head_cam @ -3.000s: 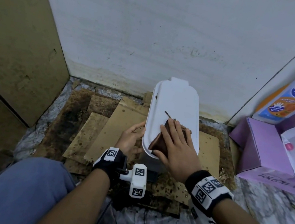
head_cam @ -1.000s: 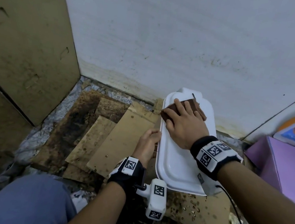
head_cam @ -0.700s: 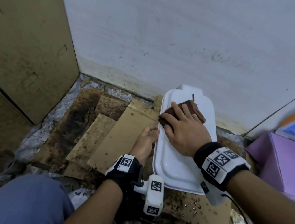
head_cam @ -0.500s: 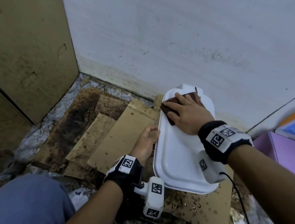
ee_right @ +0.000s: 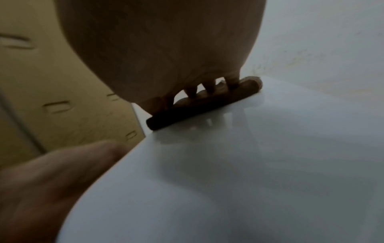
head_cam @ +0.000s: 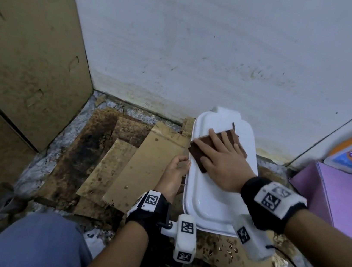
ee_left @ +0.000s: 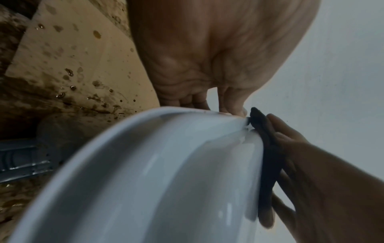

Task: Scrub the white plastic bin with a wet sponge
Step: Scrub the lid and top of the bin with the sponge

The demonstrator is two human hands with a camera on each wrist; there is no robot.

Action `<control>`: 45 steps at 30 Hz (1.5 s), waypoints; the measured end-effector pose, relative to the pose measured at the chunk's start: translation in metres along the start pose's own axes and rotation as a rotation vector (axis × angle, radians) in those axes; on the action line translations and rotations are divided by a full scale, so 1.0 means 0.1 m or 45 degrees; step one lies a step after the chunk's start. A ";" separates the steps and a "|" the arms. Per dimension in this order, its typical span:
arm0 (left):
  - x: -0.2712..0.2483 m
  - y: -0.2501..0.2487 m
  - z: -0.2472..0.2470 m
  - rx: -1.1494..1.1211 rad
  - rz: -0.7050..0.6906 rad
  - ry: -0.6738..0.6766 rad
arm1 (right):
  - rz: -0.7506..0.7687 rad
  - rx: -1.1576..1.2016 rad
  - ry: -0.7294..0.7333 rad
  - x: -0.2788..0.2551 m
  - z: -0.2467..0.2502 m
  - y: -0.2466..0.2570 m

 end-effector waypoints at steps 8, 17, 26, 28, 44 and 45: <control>-0.03 0.03 0.00 -0.028 0.036 0.020 | -0.114 -0.244 -0.082 0.04 0.06 0.15; 0.00 0.06 0.02 0.025 0.053 0.047 | -0.152 -0.189 0.014 0.45 0.21 0.03; -0.03 0.05 0.03 -0.031 0.092 0.066 | -0.072 -0.076 -0.098 -0.10 -0.05 0.23; -0.02 0.07 0.04 -0.005 0.095 0.070 | -0.102 -0.082 -0.093 0.03 0.01 0.18; 0.02 0.05 0.08 -0.011 0.045 0.044 | -0.207 0.138 -0.212 -0.20 -0.05 0.14; 0.01 0.04 0.08 -0.021 0.043 0.039 | -0.253 0.186 -0.237 -0.21 -0.04 0.12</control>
Point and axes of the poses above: each hand's wrist, its own x-axis towards the middle knuckle, its own z-axis out of the back of the hand, y = z × x, the point moved 7 cm from there along x, towards the middle knuckle, and after that the axes turned 3 degrees about -x, right-handed, at the moved point
